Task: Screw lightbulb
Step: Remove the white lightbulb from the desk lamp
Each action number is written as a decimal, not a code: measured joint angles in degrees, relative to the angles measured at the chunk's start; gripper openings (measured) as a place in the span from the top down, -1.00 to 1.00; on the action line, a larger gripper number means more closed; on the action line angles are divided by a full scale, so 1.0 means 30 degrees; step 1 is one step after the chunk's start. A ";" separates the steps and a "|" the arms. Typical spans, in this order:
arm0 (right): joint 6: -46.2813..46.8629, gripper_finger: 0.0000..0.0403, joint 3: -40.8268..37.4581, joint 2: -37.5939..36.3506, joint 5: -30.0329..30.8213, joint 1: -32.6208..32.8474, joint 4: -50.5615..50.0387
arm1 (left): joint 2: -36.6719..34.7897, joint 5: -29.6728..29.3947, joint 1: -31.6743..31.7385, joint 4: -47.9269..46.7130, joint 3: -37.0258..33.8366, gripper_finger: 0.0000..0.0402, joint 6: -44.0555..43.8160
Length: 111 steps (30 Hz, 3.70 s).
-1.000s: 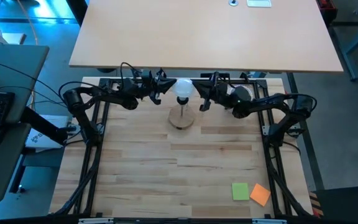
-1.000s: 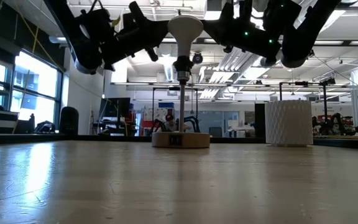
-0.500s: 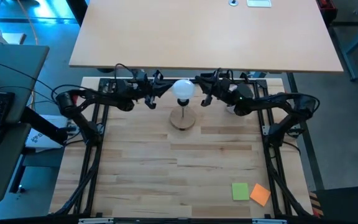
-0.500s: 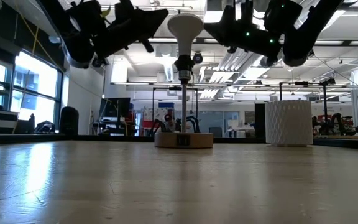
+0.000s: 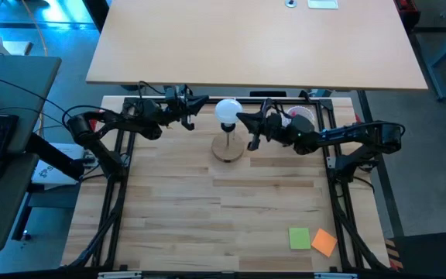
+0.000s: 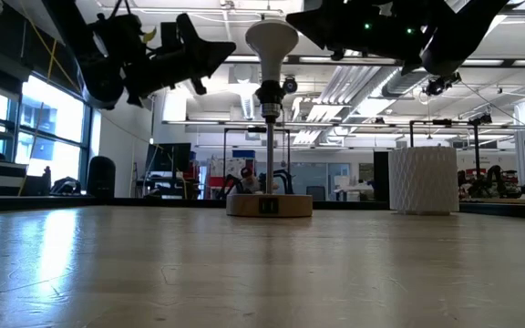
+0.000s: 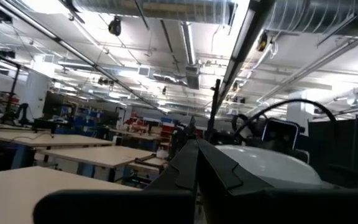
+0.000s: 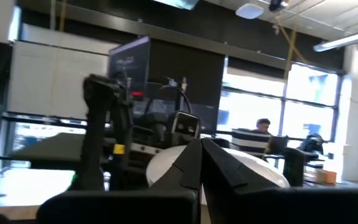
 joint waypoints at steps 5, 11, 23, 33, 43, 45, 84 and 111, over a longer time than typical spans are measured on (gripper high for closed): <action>-0.0068 1.00 0.0007 -0.0019 0.0912 0.0041 -0.0202 | 0.0619 0.0633 -0.0534 -0.0049 0.0728 1.00 -0.0021; 0.0066 1.00 0.0015 -0.0029 0.1050 -0.0593 -0.0504 | 0.0608 0.0841 -0.1534 -0.0276 0.0985 1.00 -0.0066; 0.0027 1.00 -0.0009 -0.0046 0.1081 -0.2293 -0.1094 | 0.0429 0.1631 -0.2670 -0.0007 0.0945 1.00 -0.1587; -0.1342 1.00 -0.0007 -0.3285 0.1086 -0.1445 -0.6795 | -0.1643 0.1194 -0.0611 -0.1911 -0.0916 1.00 -0.0786; -0.0998 1.00 0.0000 -0.3089 0.1799 0.0035 -0.7039 | -0.1151 0.0952 -0.0371 -0.5037 0.0730 1.00 0.0451; -0.0926 1.00 -0.0005 -0.2841 0.1941 -0.0102 -0.7117 | -0.1136 0.1185 -0.0555 -0.5123 0.0924 1.00 0.0510; -0.0088 1.00 0.0007 -0.4652 -0.0123 -0.0873 -1.0647 | -0.4065 -0.0499 0.0060 -0.6483 -0.1675 1.00 -0.0772; 0.1602 1.00 0.0007 -0.2576 0.0030 -0.3001 -0.7712 | -0.4070 0.0959 -0.3064 -0.9568 0.0497 1.00 0.0947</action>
